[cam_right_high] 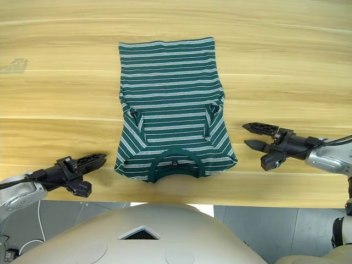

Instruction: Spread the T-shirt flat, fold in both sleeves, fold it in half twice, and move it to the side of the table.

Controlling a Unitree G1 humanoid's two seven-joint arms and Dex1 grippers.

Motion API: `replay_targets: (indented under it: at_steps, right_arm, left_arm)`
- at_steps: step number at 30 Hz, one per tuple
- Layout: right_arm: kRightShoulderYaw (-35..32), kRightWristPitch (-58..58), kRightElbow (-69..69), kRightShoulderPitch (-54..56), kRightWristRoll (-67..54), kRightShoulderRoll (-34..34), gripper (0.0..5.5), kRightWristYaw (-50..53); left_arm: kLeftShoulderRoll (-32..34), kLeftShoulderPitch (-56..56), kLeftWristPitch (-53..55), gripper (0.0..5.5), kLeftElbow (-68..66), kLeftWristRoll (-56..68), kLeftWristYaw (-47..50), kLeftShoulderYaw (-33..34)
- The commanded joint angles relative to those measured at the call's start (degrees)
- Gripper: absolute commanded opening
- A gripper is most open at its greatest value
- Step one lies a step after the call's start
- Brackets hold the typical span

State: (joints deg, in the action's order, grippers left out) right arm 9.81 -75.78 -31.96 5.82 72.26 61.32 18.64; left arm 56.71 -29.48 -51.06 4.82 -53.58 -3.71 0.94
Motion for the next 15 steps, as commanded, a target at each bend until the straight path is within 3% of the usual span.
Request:
replay_targets:
  at_steps: [1,15]
  right_arm:
    - [7.34,-0.57,-2.51,1.98,3.61,2.09,3.99,4.01]
    - [21.11,-3.26,-5.74,7.17,-6.01,-1.07,3.99,-2.26]
  left_arm:
    - [0.87,0.53,-0.65,1.87,-0.49,-3.28,1.39,-2.33]
    - [-1.08,8.38,0.36,2.01,-1.87,-7.93,5.41,-12.86]
